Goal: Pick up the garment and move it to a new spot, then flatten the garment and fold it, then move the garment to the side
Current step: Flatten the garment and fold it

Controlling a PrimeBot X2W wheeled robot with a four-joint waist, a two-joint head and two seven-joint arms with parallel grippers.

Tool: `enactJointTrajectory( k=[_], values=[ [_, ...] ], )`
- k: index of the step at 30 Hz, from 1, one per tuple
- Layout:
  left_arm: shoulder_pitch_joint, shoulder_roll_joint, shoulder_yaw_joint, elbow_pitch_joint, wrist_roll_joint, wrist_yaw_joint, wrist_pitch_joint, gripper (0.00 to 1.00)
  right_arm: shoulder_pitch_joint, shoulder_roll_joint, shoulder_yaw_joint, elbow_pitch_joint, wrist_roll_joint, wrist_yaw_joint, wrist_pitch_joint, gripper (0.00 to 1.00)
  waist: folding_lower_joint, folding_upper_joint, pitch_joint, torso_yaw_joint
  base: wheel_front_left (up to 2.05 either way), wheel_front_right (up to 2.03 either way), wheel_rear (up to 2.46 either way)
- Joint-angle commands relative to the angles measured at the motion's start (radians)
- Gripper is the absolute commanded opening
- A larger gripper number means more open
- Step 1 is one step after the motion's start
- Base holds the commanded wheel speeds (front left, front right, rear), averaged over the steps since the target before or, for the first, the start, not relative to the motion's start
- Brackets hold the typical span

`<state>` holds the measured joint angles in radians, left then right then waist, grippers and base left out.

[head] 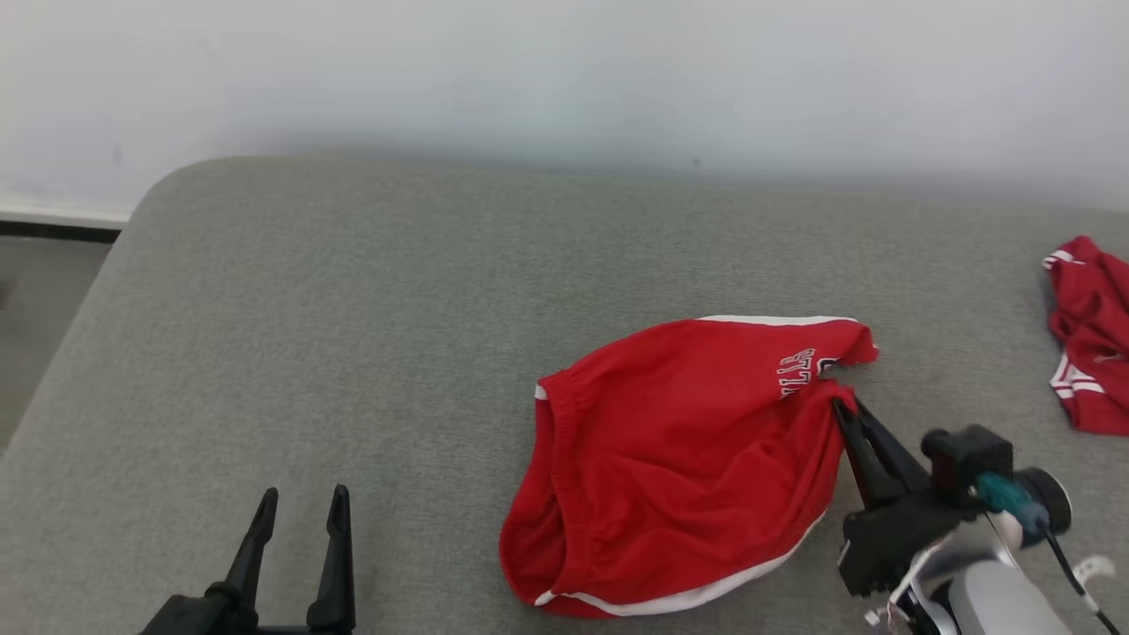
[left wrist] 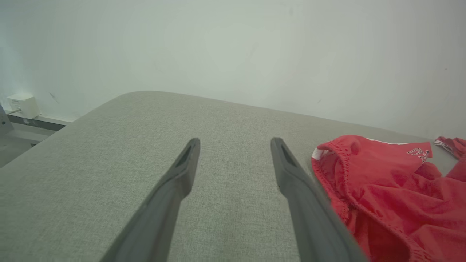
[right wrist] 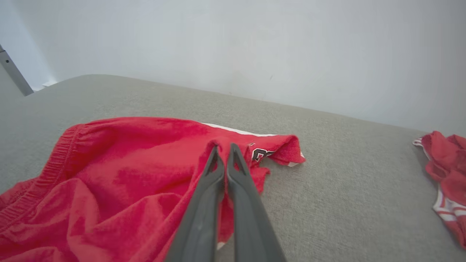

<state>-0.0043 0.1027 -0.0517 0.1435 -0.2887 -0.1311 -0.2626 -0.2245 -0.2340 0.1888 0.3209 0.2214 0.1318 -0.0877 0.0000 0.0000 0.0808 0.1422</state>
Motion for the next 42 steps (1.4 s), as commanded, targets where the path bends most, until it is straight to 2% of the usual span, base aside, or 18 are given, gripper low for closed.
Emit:
enactJointTrajectory(
  k=[1,11,12,13,17,22,32,38,42],
  values=[
    [-0.015,-0.003,-0.003,0.001,-0.002,0.001,-0.003,1.0,-0.02,-0.003,0.003,0.015,-0.007,-0.003,0.0,0.0,0.0,0.0,0.015,0.035,0.0,0.0,0.0],
    [-0.045,-0.009,-0.038,0.019,-0.013,0.001,-0.003,1.0,-0.277,0.034,0.057,0.4,0.002,-0.003,-0.049,0.0,0.0,0.0,0.052,0.112,0.0,0.0,0.0],
    [-0.047,-0.007,-0.04,0.024,-0.015,0.001,-0.003,1.0,-0.313,0.045,0.065,0.467,0.004,-0.003,-0.073,0.63,0.0,0.0,0.052,0.113,0.0,0.0,0.0],
    [-0.049,-0.007,-0.039,0.025,-0.016,0.001,-0.003,1.0,-0.326,0.05,0.07,0.496,0.007,-0.003,-0.085,1.0,0.0,0.0,0.051,0.112,0.0,0.0,0.0],
    [-0.045,-0.005,-0.033,0.027,-0.013,0.001,-0.003,1.0,-0.349,0.051,0.093,0.56,0.026,-0.003,-0.14,1.0,0.0,0.0,0.038,0.088,0.0,0.0,0.0],
    [-0.028,0.0,-0.025,0.021,-0.007,0.001,-0.003,1.0,-0.315,0.035,0.109,0.526,0.063,-0.003,-0.174,1.0,0.0,0.0,0.016,0.041,0.0,0.0,0.0],
    [0.002,0.009,0.003,0.004,0.003,0.001,-0.003,1.0,-0.116,-0.005,0.031,0.211,0.078,-0.003,-0.178,1.0,0.0,0.0,-0.01,-0.049,0.0,0.0,0.0],
    [0.011,0.012,0.019,-0.004,0.006,0.001,-0.003,1.0,0.011,0.016,-0.065,0.066,0.057,-0.003,-0.178,1.0,0.0,0.0,-0.02,-0.084,0.0,0.0,0.0],
    [0.022,0.012,0.023,-0.007,0.01,0.001,-0.003,1.0,0.073,0.036,-0.108,0.011,0.043,-0.003,-0.178,1.0,0.0,0.0,-0.026,-0.094,0.0,0.0,0.0]
  ],
)
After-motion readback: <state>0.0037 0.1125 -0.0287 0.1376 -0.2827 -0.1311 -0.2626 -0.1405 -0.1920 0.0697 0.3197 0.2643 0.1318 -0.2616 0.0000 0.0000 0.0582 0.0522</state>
